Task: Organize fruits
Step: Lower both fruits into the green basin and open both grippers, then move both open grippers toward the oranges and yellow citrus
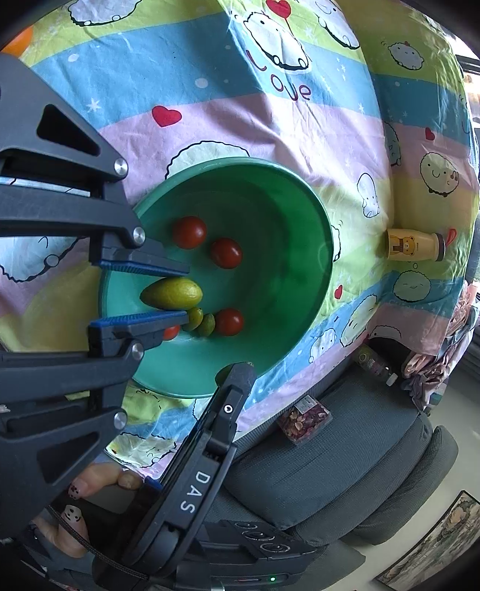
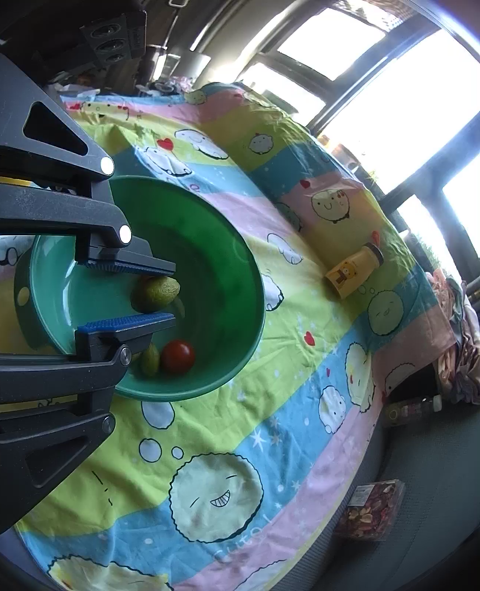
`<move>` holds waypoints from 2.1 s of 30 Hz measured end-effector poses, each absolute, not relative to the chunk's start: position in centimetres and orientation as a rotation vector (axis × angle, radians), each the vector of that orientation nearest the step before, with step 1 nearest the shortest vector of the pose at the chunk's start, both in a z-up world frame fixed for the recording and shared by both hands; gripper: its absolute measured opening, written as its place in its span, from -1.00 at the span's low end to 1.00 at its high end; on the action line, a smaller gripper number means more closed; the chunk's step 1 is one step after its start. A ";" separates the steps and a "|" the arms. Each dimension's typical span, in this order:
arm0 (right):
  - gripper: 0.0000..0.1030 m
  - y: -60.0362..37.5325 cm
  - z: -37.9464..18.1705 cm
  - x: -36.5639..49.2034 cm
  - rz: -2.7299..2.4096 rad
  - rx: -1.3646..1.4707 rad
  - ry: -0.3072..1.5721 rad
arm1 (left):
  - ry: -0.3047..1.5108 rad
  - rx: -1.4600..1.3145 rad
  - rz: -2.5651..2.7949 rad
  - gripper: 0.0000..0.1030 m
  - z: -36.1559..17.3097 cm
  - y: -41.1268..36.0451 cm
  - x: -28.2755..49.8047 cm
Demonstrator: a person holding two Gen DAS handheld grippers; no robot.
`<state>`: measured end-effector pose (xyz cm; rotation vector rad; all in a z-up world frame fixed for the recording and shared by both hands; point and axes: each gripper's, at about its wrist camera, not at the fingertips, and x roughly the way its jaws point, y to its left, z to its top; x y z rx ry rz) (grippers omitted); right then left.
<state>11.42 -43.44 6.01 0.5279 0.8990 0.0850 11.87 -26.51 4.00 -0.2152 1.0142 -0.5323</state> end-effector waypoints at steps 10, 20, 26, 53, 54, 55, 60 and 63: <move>-0.56 -43.0 5.7 11.7 0.075 0.486 0.923 | 1.045 -0.200 -0.551 -0.65 3.4 -27.4 12.0; -0.56 -42.9 5.2 11.8 0.073 0.461 0.953 | 1.071 -0.186 -0.547 -0.65 2.7 -28.1 12.2; -0.56 -42.5 4.8 12.0 0.086 0.434 0.974 | 1.083 -0.189 -0.536 -0.65 2.2 -28.4 12.3; 0.29 -40.2 7.2 9.9 0.220 0.405 0.942 | 0.953 -0.226 -0.424 0.48 6.5 -21.4 7.7; 0.31 -39.6 7.4 9.7 0.243 0.400 0.942 | 0.951 -0.235 -0.402 0.53 6.6 -20.2 7.2; 0.32 -38.9 7.6 9.5 0.267 0.396 0.943 | 0.949 -0.246 -0.373 0.55 6.6 -18.9 6.8; 0.34 -34.8 7.7 9.1 0.409 0.371 0.974 | 0.937 -0.307 -0.215 0.56 6.4 -12.3 4.2; 0.34 -31.9 7.7 8.7 0.489 0.345 0.998 | 0.936 -0.369 -0.144 0.56 6.0 -8.2 2.5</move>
